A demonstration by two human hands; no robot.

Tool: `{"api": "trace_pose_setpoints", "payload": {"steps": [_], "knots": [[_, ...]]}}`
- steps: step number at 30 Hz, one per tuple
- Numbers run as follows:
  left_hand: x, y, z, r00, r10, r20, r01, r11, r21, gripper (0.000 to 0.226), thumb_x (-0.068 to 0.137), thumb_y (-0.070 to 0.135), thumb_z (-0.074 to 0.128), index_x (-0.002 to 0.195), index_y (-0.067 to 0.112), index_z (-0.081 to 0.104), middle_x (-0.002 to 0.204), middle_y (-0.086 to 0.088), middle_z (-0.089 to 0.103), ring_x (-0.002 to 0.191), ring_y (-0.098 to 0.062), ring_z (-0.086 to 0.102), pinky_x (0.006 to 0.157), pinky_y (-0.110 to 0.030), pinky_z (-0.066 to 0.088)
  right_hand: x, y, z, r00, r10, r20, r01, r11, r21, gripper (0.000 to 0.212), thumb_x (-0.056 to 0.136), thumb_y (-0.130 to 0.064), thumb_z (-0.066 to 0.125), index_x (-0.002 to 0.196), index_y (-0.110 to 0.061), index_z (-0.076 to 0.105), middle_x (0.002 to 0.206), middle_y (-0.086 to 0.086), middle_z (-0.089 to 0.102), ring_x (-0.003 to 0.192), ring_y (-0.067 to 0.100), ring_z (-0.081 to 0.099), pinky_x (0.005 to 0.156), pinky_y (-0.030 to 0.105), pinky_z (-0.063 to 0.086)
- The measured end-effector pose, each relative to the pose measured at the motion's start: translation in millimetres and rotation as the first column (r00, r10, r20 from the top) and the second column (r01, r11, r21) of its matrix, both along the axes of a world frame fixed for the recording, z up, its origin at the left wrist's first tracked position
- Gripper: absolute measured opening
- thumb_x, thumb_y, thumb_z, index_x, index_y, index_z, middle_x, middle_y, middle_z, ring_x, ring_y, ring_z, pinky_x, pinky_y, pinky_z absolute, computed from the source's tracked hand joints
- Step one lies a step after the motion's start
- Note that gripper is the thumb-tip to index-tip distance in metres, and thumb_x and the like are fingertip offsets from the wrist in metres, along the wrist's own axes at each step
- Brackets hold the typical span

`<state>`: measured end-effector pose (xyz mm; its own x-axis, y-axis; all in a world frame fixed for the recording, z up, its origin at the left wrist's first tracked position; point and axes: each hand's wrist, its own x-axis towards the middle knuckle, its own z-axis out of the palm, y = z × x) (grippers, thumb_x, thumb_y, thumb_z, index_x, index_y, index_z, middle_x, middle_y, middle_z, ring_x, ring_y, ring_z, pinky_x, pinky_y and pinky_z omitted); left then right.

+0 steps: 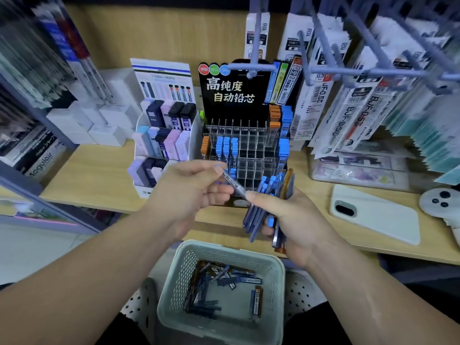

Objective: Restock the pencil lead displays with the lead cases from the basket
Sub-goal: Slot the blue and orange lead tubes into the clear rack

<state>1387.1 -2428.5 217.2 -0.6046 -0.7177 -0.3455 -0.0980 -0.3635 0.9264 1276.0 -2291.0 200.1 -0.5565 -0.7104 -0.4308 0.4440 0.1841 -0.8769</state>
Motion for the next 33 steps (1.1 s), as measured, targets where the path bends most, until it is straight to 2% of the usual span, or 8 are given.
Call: {"api": "trace_pose_setpoints", "payload": {"steps": [4,9,14,19,22,24,28,33], "knots": [[-3.2,-15.8,4.5,0.997,-0.008,0.072,0.029,0.954,-0.299,0.011,0.095,0.004,0.063,0.094,0.011,0.072,0.085,-0.008,0.072,0.072,-0.021,0.074,0.064,-0.027,0.059,-4.7,-2.1,-3.4,0.999,-0.049,-0.004,0.049,0.998,0.036,0.026,0.081,-0.010,0.081,0.095,-0.012,0.060,0.065,0.001,0.069,0.054,0.022,0.060,0.040,0.023,0.038],[-8.8,-31.7,1.3,0.970,-0.051,0.238,0.184,0.796,-0.576,0.010,0.088,0.008,0.073,0.089,0.018,0.073,0.076,-0.003,0.072,0.068,-0.014,0.072,0.063,-0.026,0.057,-11.2,-3.7,-7.7,0.996,-0.089,-0.021,0.090,0.993,0.074,0.029,0.078,-0.010,0.083,0.097,-0.012,0.060,0.068,0.005,0.067,0.061,0.028,0.062,0.039,0.023,0.040],[-16.0,-31.1,-6.2,0.955,-0.028,0.296,0.260,0.562,-0.785,0.008,0.087,0.009,0.073,0.085,0.017,0.073,0.066,0.017,0.063,0.059,-0.001,0.061,0.060,-0.005,0.042,-15.0,-2.2,-9.7,0.997,-0.074,-0.033,0.076,0.995,0.066,0.032,0.077,-0.009,0.083,0.102,-0.009,0.062,0.072,0.008,0.069,0.062,0.029,0.064,0.039,0.022,0.041],[-21.6,-35.1,-14.5,0.945,-0.017,0.325,0.311,0.349,-0.884,0.006,0.084,0.005,0.075,0.085,0.011,0.074,0.060,0.028,0.047,0.064,0.016,0.054,0.064,0.001,0.038,-19.2,0.2,-12.9,0.995,-0.069,-0.078,0.075,0.994,0.078,0.031,0.075,-0.014,0.085,0.097,-0.013,0.063,0.075,0.009,0.070,0.066,0.031,0.063,0.043,0.022,0.040],[-22.9,-35.2,-18.1,0.937,-0.047,0.347,0.343,0.328,-0.880,0.004,0.083,0.005,0.075,0.084,0.009,0.075,0.053,0.028,0.047,0.065,0.018,0.053,0.062,0.002,0.035,-20.3,1.9,-12.1,0.995,-0.067,-0.079,0.073,0.994,0.076,0.030,0.075,-0.013,0.084,0.094,-0.014,0.061,0.076,0.012,0.069,0.066,0.030,0.062,0.042,0.023,0.040],[-23.3,-34.9,-20.7,0.927,-0.065,0.369,0.369,0.326,-0.870,0.003,0.083,0.008,0.076,0.083,0.011,0.076,0.054,0.031,0.052,0.064,0.015,0.053,0.062,-0.001,0.037,-19.5,2.8,-10.2,0.996,-0.057,-0.072,0.062,0.996,0.069,0.029,0.076,-0.012,0.084,0.092,-0.014,0.060,0.075,0.013,0.068,0.066,0.029,0.062,0.041,0.024,0.039],[-24.2,-34.6,-29.4,0.926,-0.044,0.374,0.370,0.284,-0.885,0.004,0.080,0.011,0.079,0.081,0.015,0.079,0.069,0.017,0.059,0.067,0.002,0.053,0.070,-0.031,0.053,-17.4,4.3,-7.6,0.995,-0.052,-0.080,0.058,0.996,0.071,0.028,0.077,-0.010,0.083,0.091,-0.014,0.060,0.072,0.010,0.066,0.061,0.026,0.061,0.041,0.024,0.040],[-27.8,-31.5,-40.2,0.912,-0.004,0.411,0.396,0.277,-0.876,0.009,0.074,0.007,0.079,0.072,0.015,0.075,0.074,0.003,0.063,0.071,-0.017,0.061,0.064,-0.037,0.055,-16.8,5.4,-7.5,0.995,-0.046,-0.091,0.053,0.996,0.067,0.028,0.076,-0.011,0.083,0.087,-0.016,0.058,0.074,0.011,0.065,0.062,0.025,0.059,0.042,0.024,0.039]]}}
